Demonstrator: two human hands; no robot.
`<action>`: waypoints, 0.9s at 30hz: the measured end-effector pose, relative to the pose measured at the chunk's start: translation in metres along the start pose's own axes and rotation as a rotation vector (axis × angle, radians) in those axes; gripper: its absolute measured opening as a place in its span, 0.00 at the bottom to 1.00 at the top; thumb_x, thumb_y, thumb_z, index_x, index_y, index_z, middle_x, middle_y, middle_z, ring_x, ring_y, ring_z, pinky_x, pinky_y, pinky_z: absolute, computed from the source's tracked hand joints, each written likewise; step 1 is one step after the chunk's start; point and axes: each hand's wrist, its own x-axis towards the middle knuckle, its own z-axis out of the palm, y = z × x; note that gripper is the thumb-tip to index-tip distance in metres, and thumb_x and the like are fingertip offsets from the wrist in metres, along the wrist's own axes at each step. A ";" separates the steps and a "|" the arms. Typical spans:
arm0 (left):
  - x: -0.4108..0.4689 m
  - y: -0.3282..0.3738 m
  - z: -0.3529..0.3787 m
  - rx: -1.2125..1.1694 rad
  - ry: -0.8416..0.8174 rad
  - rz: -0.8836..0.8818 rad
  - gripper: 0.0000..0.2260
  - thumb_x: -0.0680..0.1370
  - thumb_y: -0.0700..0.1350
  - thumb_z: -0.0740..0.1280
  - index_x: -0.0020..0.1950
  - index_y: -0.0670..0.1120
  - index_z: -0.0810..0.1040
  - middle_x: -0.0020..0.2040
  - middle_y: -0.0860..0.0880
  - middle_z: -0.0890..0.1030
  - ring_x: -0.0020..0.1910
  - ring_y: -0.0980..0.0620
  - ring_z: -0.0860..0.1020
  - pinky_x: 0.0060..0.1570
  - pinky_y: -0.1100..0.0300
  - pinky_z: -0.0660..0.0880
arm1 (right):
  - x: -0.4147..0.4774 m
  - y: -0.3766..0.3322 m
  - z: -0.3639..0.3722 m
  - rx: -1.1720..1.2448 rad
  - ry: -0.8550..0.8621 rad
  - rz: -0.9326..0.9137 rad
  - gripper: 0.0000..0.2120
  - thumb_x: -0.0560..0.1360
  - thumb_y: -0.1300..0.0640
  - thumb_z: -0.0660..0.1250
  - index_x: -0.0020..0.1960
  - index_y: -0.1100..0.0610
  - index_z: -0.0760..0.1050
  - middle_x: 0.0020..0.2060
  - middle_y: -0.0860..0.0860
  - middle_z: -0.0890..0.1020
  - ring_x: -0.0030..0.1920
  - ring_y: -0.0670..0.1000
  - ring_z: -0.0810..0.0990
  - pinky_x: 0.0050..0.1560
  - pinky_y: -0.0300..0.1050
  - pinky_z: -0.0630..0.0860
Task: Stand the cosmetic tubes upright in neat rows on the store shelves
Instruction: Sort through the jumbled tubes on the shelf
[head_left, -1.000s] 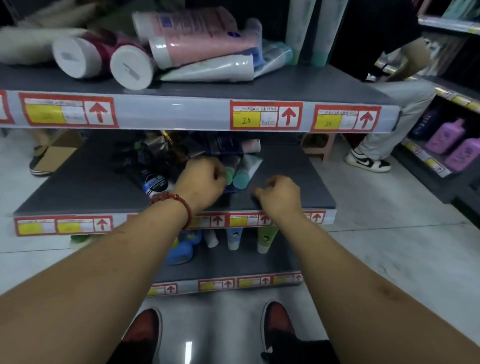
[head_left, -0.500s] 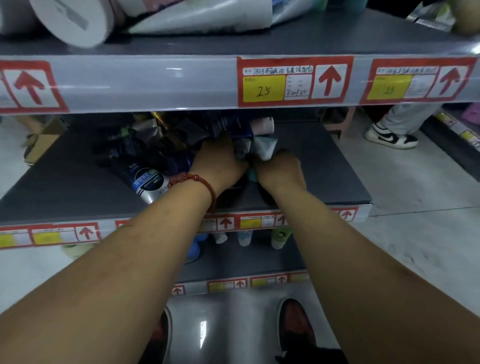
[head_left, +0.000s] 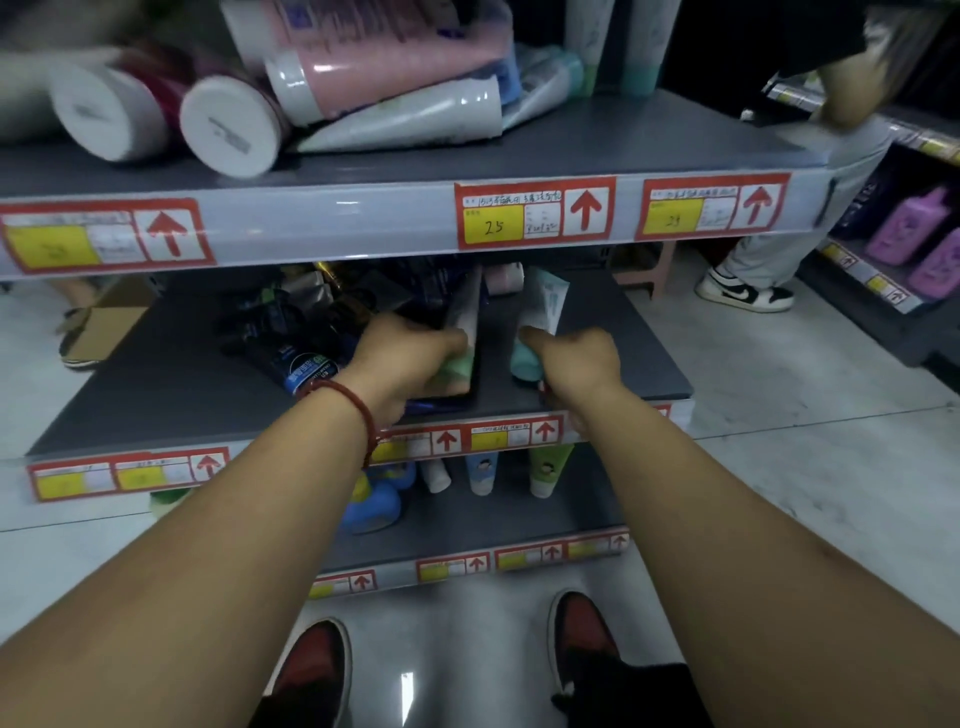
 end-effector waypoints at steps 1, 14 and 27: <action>-0.011 0.003 0.001 -0.135 -0.059 -0.059 0.03 0.75 0.34 0.71 0.46 0.37 0.78 0.49 0.39 0.81 0.46 0.43 0.83 0.41 0.49 0.84 | -0.005 -0.003 -0.002 0.034 -0.024 0.017 0.20 0.71 0.47 0.74 0.47 0.64 0.79 0.38 0.59 0.82 0.34 0.55 0.82 0.30 0.43 0.74; -0.089 -0.031 -0.008 -0.527 -0.359 -0.225 0.13 0.79 0.39 0.62 0.63 0.39 0.73 0.45 0.37 0.82 0.42 0.41 0.84 0.47 0.46 0.82 | -0.082 -0.006 -0.021 0.110 -0.271 0.072 0.12 0.75 0.58 0.73 0.44 0.63 0.72 0.42 0.64 0.82 0.30 0.61 0.84 0.33 0.53 0.83; -0.177 -0.002 -0.042 -0.137 -0.340 0.193 0.14 0.76 0.37 0.72 0.62 0.39 0.81 0.57 0.43 0.85 0.56 0.44 0.84 0.57 0.50 0.81 | -0.161 -0.032 -0.101 0.018 -0.354 -0.168 0.15 0.73 0.63 0.74 0.56 0.60 0.73 0.49 0.55 0.85 0.42 0.57 0.87 0.44 0.60 0.84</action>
